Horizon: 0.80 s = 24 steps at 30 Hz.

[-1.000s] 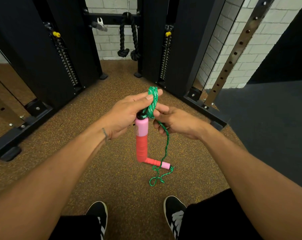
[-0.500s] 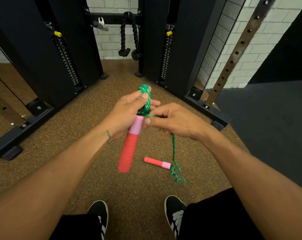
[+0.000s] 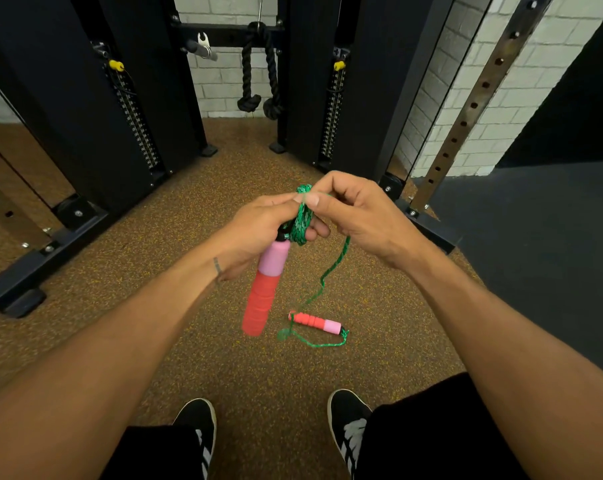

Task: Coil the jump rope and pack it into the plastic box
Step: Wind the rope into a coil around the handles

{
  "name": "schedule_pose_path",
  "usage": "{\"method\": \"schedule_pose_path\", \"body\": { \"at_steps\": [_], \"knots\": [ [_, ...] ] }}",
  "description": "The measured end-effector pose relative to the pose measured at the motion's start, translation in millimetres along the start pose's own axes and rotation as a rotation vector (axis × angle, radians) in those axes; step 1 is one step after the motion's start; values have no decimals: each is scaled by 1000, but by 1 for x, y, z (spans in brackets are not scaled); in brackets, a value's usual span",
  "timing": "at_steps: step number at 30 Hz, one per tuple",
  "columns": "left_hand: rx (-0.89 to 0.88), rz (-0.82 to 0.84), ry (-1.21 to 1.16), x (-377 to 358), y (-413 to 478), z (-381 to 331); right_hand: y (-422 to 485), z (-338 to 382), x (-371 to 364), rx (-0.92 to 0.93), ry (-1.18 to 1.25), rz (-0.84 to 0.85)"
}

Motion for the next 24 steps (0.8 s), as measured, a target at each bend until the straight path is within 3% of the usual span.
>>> {"method": "schedule_pose_path", "body": {
  "at_steps": [10, 18, 24],
  "knots": [
    [-9, 92, -103, -5, -3, -4, 8, 3, 9, -13, -32, -192],
    [18, 218, -118, -4, -10, -10, 13, -9, 12, -55, 70, -223],
    [6, 245, -128, -3, -10, -9, 14, -25, 11, -171, 94, -155]
  ]
}}
Point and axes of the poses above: each hand's wrist, its own y-axis towards the middle knuckle, its own x-axis out of the back of the hand, z = x × y, the point moved 2 cm from there along y, towards the middle knuckle, and after that the axes turned 9 degrees about x, right-handed, at the moved point
